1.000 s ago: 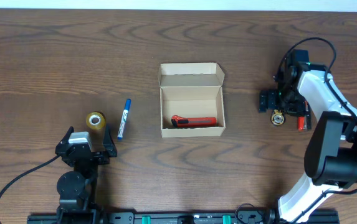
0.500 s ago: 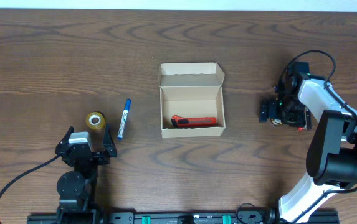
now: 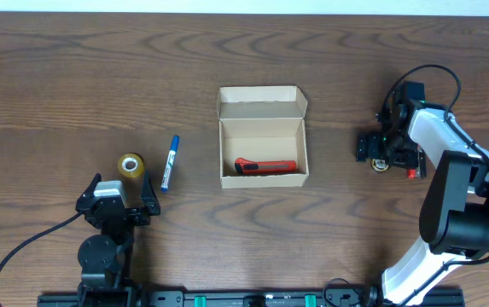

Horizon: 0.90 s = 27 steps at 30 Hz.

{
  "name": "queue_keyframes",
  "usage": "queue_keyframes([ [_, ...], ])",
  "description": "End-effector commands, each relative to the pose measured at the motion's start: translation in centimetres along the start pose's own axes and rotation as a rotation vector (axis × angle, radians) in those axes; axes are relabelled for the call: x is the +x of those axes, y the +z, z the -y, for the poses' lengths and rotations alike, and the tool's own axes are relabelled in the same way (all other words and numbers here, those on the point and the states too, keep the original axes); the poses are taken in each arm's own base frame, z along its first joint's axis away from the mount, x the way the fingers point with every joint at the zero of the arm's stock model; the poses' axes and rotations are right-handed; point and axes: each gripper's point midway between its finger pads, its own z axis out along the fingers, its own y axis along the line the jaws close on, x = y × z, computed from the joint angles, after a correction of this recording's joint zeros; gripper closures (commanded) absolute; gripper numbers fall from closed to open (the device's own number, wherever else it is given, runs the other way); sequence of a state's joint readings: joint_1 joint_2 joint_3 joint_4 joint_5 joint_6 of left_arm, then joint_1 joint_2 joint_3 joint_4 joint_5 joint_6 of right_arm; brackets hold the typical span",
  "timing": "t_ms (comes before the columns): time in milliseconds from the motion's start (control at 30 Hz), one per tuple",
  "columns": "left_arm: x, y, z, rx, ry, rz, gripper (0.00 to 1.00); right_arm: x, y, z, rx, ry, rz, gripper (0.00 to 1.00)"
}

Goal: Pack container
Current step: 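Lower and close the right gripper on the correction tape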

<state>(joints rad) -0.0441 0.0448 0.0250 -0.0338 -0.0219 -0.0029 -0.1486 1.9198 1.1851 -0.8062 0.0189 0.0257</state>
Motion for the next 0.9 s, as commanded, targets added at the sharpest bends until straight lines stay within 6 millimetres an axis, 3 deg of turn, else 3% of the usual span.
queue_keyframes([
  [0,1.86,0.13,-0.07,-0.002,0.0,-0.057,0.05,-0.04,0.32,0.23,-0.001,-0.016,0.001,0.08],
  [167,1.85,0.13,-0.07,-0.002,0.0,-0.056,0.05,-0.63,0.31,0.22,-0.001,-0.027,0.024,0.1],
  [233,1.85,0.13,-0.07,-0.002,0.0,-0.056,0.05,-0.69,0.31,0.21,-0.001,-0.027,0.027,0.17],
  [300,1.85,0.13,-0.07,-0.002,0.0,-0.056,0.05,-0.65,0.31,0.22,-0.001,-0.027,0.025,0.32],
  [533,1.85,0.13,-0.07,-0.002,0.0,-0.056,0.05,-0.53,0.32,0.22,-0.001,-0.035,0.02,0.54],
  [700,1.8,0.14,-0.06,-0.002,0.0,-0.054,0.05,-0.5,0.32,0.22,-0.001,-0.035,0.019,0.59],
  [867,1.67,0.14,-0.06,-0.002,-0.001,-0.049,0.05,-0.49,0.32,0.21,-0.001,-0.035,0.019,0.69],
])
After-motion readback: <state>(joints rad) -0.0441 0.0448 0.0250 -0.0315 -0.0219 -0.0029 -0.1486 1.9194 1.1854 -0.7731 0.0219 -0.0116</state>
